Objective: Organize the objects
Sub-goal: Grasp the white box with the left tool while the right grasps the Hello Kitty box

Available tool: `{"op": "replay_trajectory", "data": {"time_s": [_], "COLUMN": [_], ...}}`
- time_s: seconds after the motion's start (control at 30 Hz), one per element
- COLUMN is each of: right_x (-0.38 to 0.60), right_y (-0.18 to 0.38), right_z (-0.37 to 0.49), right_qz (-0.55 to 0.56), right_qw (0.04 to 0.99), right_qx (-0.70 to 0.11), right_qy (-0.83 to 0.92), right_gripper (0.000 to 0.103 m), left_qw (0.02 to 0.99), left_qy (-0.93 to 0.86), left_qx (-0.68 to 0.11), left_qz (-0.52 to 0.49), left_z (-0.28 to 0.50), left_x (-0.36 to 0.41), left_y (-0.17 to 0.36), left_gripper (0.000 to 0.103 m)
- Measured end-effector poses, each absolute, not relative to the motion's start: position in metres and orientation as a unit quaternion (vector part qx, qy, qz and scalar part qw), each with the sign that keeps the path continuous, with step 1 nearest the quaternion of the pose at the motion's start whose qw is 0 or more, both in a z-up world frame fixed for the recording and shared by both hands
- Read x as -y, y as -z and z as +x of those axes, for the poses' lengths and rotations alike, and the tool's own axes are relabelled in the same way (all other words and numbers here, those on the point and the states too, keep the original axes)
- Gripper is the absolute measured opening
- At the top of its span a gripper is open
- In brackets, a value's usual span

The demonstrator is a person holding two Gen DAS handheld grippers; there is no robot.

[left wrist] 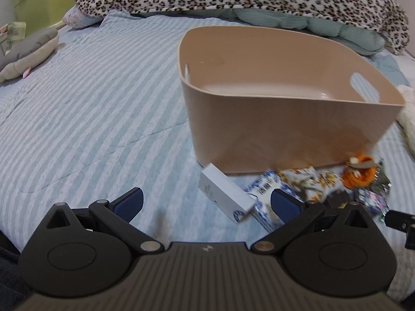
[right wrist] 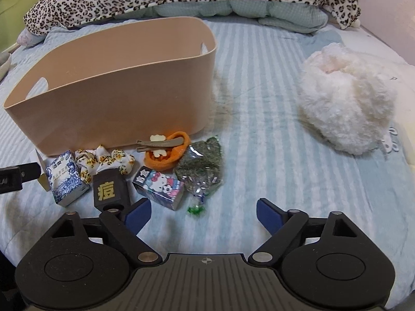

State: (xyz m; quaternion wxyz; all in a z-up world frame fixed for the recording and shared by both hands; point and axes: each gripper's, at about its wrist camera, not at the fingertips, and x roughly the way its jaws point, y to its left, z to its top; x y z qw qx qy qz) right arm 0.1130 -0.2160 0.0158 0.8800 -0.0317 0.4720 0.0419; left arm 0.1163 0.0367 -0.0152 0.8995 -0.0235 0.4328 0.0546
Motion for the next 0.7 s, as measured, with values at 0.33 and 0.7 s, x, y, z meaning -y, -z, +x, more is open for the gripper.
{"op": "replay_trajectory", "data": {"time_s": [0.33,0.7], "right_x": [0.196,0.182], "right_y": [-0.007,0.008], "right_z": [0.136,0.144], "right_qz": [0.001,0.01], "right_qw": [0.873,0.869], "right_qx": [-0.484,-0.492], "right_qy": [-0.063,-0.055], "right_gripper": [0.078,0.056], "left_qw": [0.887,0.87], "left_qy": [-0.081,-0.09], "left_qx": [-0.452,-0.476], "left_qz": [-0.038,-0.098], "left_z": [0.134,0.132], "left_x": [-0.051,-0.07], "left_y": [0.032,0.049], "left_gripper": [0.103,0.098]}}
